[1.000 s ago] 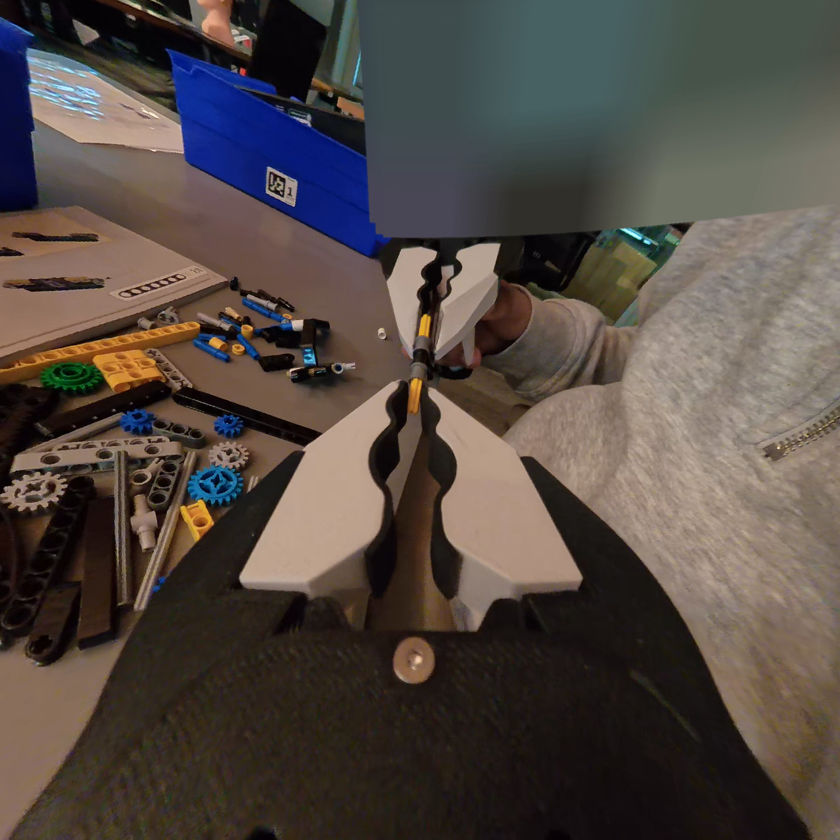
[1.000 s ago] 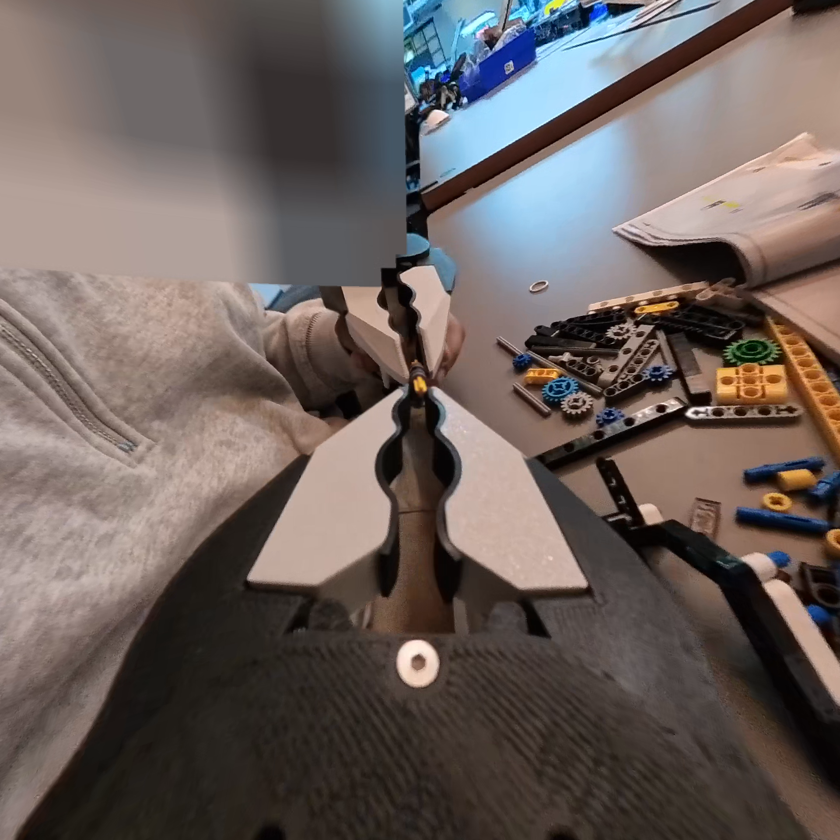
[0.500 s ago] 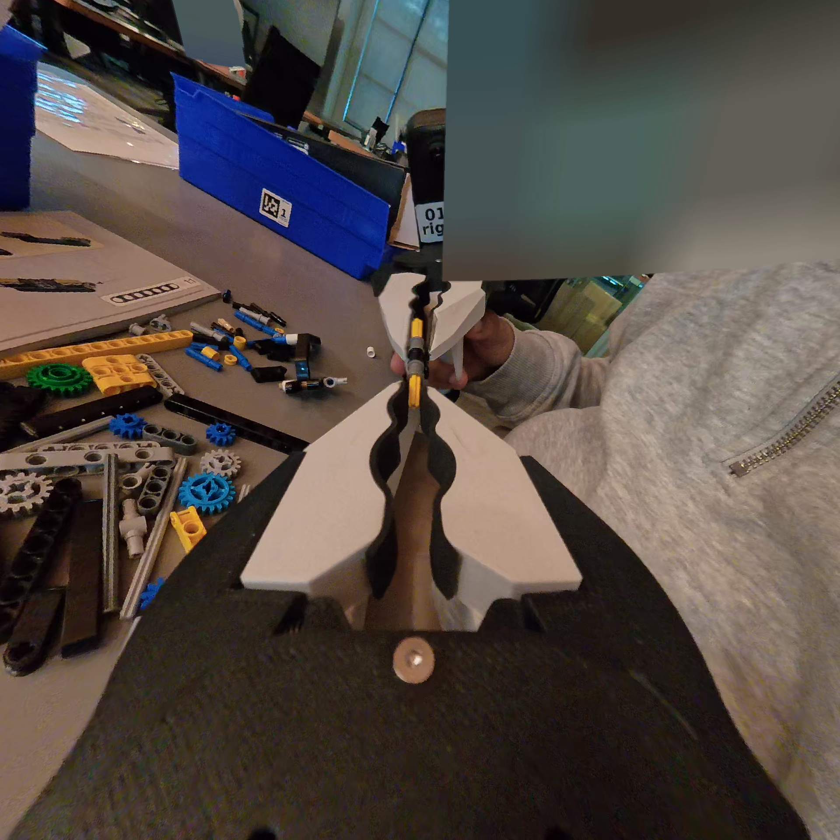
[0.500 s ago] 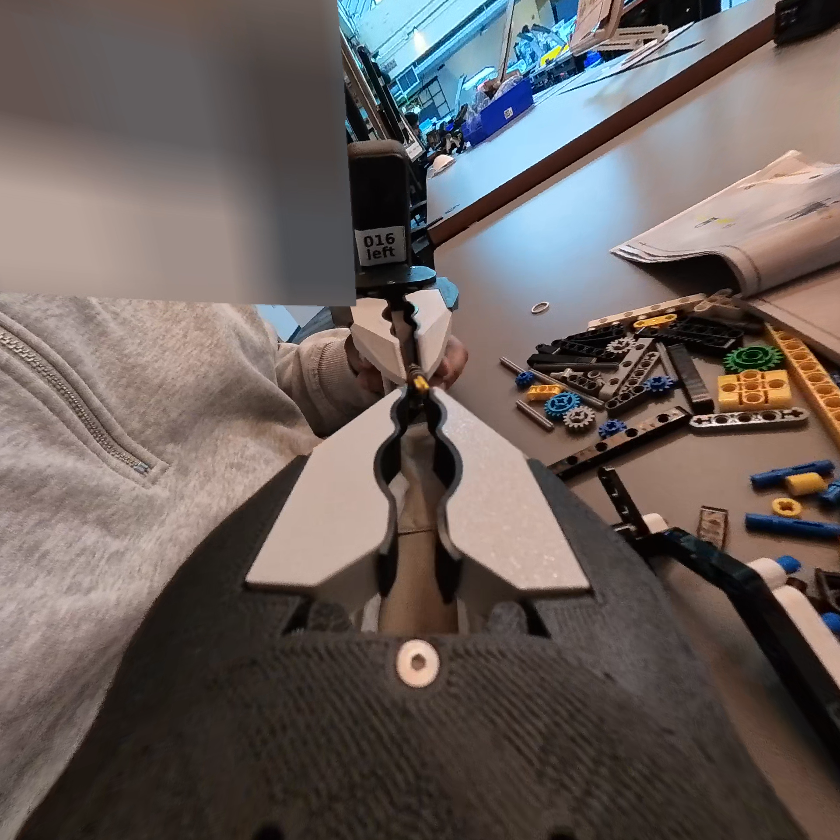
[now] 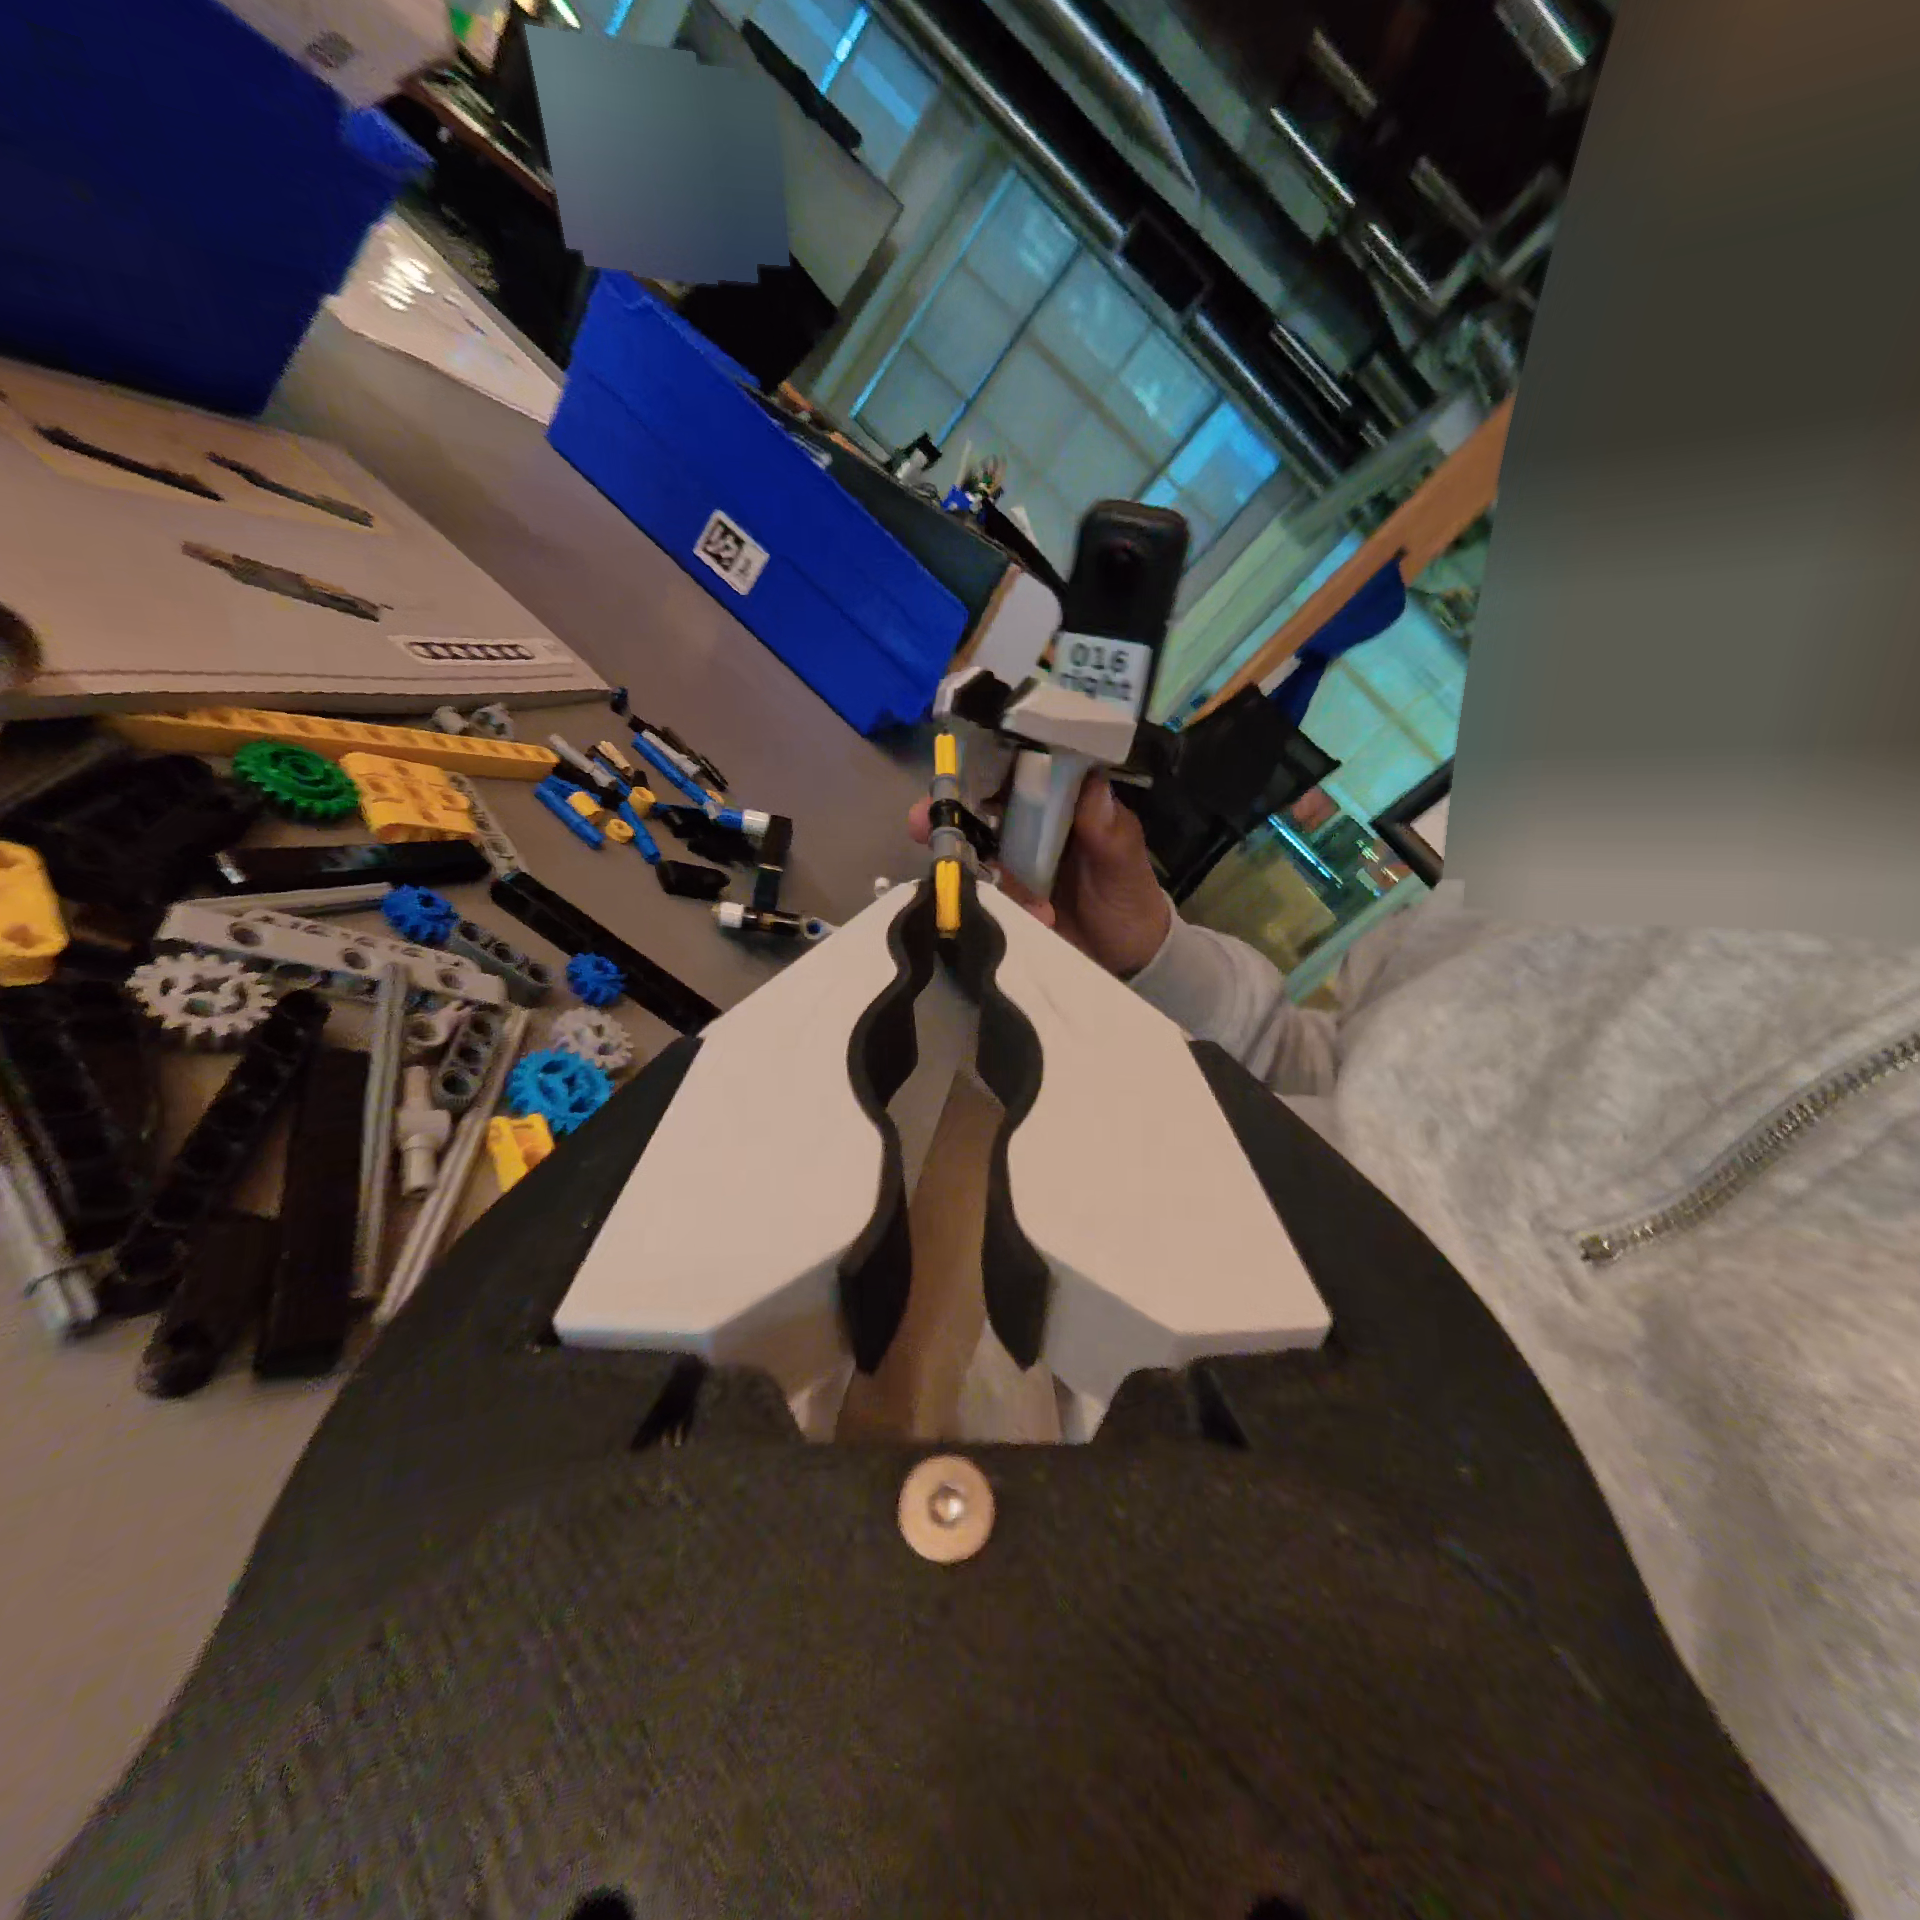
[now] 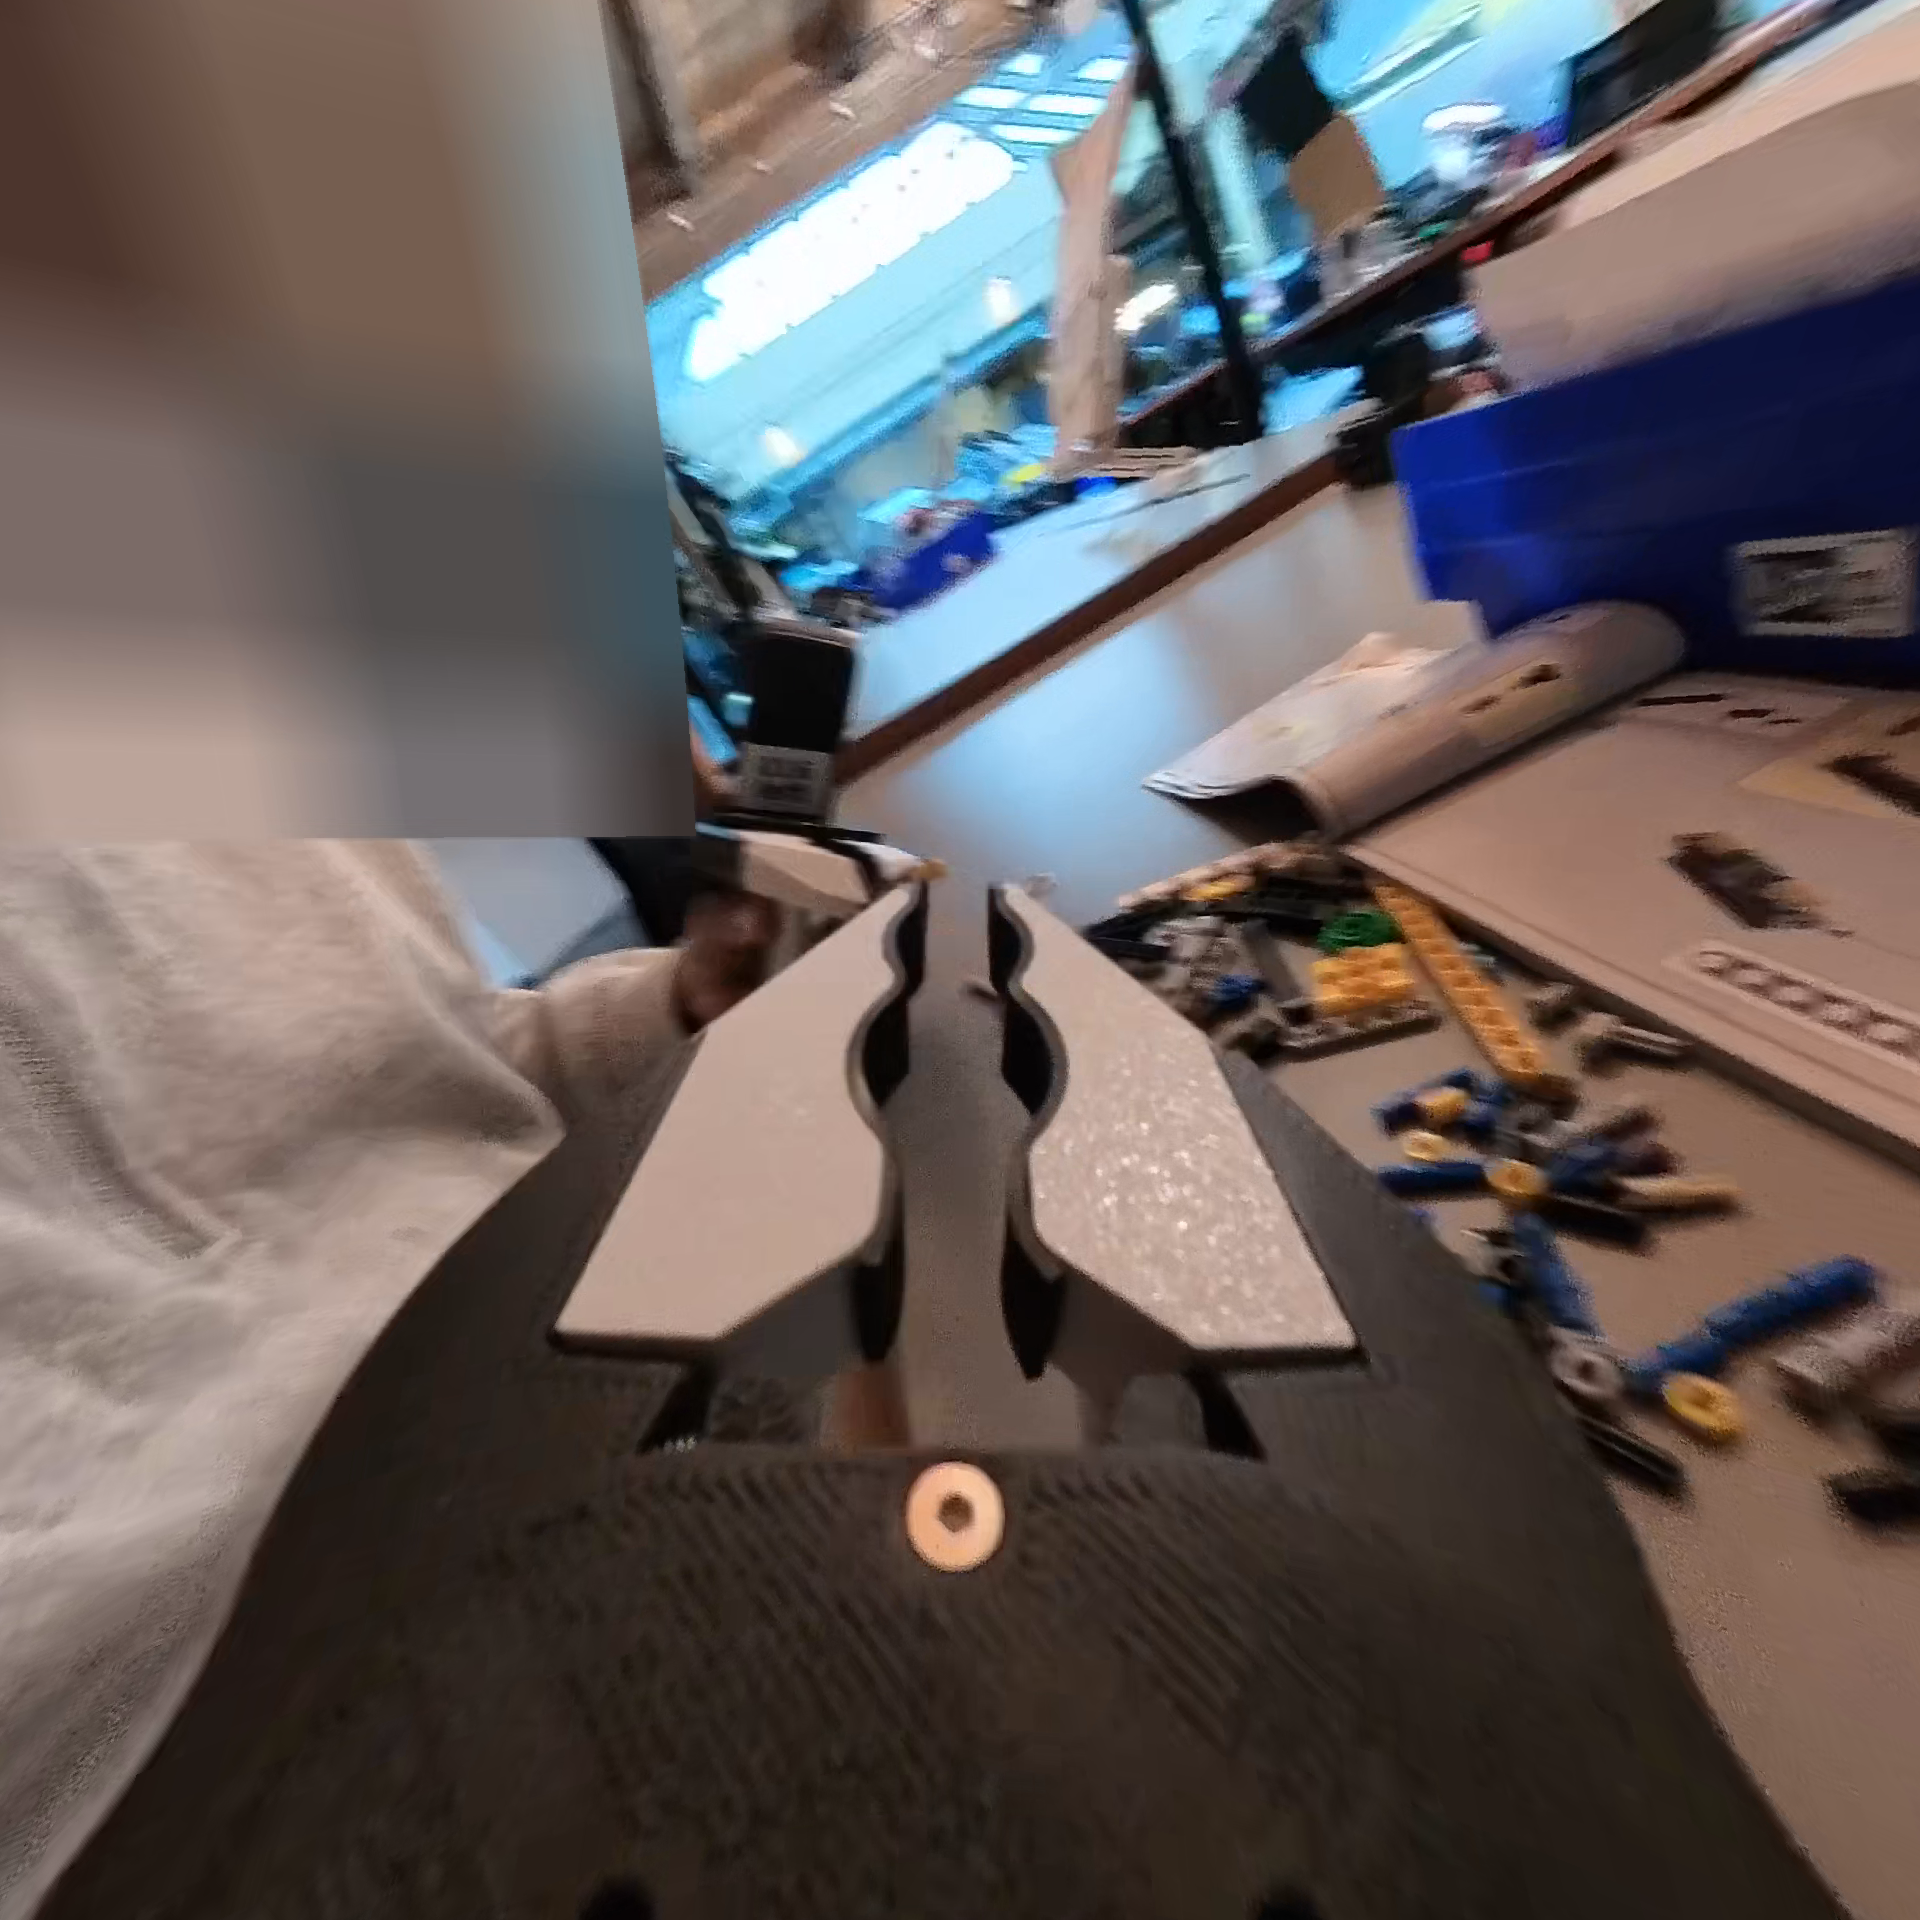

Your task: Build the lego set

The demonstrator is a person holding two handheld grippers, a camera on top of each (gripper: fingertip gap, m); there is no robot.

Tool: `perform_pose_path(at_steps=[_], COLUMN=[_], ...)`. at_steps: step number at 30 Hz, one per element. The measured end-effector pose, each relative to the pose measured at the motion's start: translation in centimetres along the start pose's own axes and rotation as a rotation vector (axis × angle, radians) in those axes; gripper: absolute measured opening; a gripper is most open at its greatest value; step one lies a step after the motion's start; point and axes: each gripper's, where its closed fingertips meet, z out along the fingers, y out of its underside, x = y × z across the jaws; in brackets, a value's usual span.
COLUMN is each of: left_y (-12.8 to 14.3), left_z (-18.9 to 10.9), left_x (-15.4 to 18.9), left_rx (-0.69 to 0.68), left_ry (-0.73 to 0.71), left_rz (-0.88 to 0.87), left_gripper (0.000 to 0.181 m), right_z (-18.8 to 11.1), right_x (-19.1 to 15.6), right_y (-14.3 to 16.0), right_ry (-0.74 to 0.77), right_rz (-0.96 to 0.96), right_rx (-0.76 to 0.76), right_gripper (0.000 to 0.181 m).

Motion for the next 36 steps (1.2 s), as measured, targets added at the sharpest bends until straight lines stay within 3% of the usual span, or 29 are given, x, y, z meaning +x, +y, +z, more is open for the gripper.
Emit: perform_pose_path(at_steps=[2,4,11,16,22,36], left_y=[0.0,0.2,0.9,0.9,1.3,1.9], left_z=[-0.1,0.0,0.4,0.3,0.5,0.6], left_x=[-0.5,-0.5,-0.3,-0.2,0.4,0.7], left_rx=[0.003,-0.011,-0.056,-0.065,-0.098,-0.132], left_ry=[-0.038,-0.047,-0.036,-0.003,0.043,0.056], left_rz=[0.004,0.023,0.036,-0.01,-0.012,0.001], left_gripper=[0.001,0.001,0.002,0.002,0.004,0.004], right_z=[-0.4,-0.4,1.8,2.3,2.5,2.5], right_x=[2.4,2.6,-0.1,-1.3,-1.2,-1.8], right_y=[0.1,0.0,1.8,2.3,2.3,2.8], right_ry=[0.206,0.273,0.15,0.051,0.031,0.011], right_rz=[-0.11,-0.217,-0.362,-0.308,-0.191,-0.232], right_rx=[-0.026,-0.046,-0.121,-0.135,-0.131,-0.16], right_gripper=[0.009,0.014,0.027,0.029,0.023,0.01])
